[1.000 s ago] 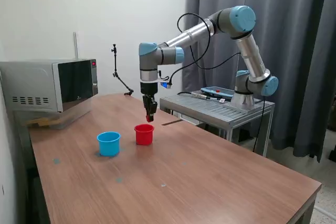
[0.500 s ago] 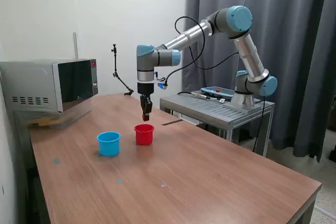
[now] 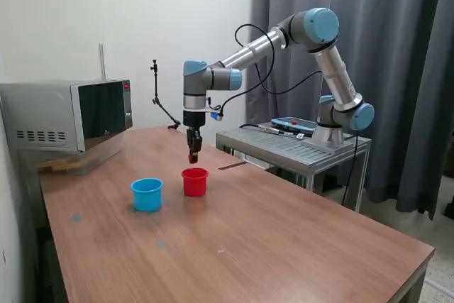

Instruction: Place red objects in the red bin, and blue objects in the blue bin.

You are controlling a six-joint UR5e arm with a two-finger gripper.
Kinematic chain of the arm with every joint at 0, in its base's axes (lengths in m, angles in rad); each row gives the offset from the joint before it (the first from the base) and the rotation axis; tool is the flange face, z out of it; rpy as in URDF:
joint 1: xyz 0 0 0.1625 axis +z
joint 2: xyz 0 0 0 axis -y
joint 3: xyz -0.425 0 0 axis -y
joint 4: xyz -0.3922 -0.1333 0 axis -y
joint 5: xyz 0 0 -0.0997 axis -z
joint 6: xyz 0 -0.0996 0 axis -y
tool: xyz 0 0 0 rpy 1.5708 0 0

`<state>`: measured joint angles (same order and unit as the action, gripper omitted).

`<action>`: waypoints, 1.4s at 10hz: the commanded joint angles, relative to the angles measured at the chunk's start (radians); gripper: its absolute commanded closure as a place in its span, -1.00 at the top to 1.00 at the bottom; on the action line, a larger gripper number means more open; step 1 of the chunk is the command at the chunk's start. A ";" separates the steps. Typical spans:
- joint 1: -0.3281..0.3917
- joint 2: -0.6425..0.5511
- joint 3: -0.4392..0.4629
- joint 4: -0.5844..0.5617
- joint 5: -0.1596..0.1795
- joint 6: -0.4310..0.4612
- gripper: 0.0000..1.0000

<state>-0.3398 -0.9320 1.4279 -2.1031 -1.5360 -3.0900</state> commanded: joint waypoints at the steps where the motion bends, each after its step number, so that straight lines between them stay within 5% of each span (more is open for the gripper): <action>1: -0.001 0.001 -0.006 0.000 0.000 -0.001 -1.00; 2: 0.002 0.001 -0.006 0.002 0.000 -0.001 1.00; 10: 0.008 -0.001 -0.006 0.008 -0.003 0.004 1.00; 14: 0.027 -0.080 -0.006 0.139 0.000 -0.004 1.00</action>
<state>-0.3249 -0.9710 1.4222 -2.0012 -1.5369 -3.0899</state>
